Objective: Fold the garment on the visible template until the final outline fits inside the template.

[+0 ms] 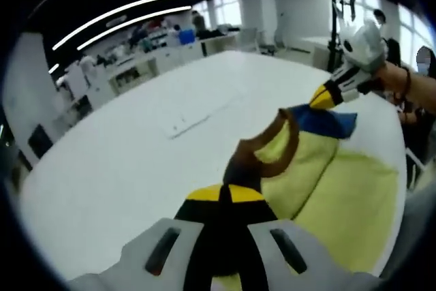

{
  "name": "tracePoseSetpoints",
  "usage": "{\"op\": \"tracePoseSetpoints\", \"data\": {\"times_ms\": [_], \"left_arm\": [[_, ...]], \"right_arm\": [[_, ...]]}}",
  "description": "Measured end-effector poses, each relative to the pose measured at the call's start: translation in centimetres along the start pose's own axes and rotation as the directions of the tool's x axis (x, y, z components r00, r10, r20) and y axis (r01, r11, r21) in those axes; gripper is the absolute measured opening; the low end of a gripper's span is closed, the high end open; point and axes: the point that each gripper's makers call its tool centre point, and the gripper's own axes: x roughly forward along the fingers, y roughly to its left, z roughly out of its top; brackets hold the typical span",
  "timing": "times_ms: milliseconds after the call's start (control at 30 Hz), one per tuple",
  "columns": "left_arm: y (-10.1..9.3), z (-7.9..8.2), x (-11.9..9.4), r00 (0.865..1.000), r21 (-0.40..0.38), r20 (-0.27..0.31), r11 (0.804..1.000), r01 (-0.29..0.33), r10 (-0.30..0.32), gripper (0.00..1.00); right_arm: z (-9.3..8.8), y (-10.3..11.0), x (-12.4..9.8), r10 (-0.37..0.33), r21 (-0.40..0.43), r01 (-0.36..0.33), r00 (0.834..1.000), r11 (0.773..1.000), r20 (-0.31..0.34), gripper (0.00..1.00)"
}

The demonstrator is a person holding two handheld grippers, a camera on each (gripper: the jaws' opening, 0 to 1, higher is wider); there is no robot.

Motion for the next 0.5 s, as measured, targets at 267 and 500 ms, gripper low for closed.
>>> {"op": "tracePoseSetpoints", "data": {"times_ms": [267,500], "left_arm": [[1.9,-0.1,2.2,0.997,0.057,0.009,0.996,-0.073,0.073,0.0],[3.6,-0.2,4.3,0.99,0.041,0.048,0.99,-0.134,0.132,0.0]], "right_arm": [[1.5,-1.5,2.1,-0.02,0.085,0.016,0.999,0.996,0.036,0.0],[2.3,-2.9,4.1,-0.06,0.122,0.051,0.995,0.991,0.076,0.0]]}}
